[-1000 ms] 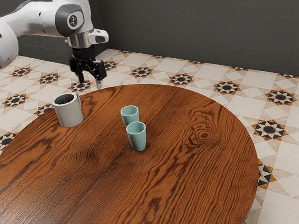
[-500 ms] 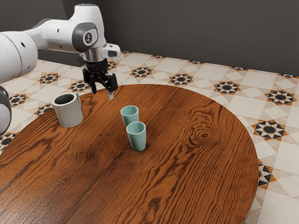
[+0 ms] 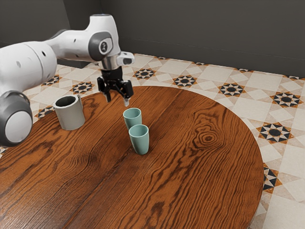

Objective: Place the left cup onto the right cup

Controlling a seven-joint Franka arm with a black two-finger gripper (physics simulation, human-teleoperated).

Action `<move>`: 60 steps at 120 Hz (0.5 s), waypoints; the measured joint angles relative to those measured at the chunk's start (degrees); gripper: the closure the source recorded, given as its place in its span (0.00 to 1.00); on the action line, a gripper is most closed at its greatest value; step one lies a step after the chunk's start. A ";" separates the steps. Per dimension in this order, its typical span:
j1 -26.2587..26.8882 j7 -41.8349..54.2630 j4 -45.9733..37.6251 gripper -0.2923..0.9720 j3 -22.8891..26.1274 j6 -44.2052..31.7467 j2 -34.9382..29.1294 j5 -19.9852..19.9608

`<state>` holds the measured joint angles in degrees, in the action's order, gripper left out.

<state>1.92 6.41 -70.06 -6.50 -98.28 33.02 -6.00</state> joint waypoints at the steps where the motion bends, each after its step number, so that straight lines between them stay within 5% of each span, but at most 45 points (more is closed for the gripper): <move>1: -0.01 -0.10 0.14 0.25 0.00 0.00 0.14 -0.02; 60: -0.77 -3.58 7.04 0.25 -0.08 -0.41 6.86 -0.19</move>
<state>1.15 2.83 -63.02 -6.58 -98.69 39.88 -6.19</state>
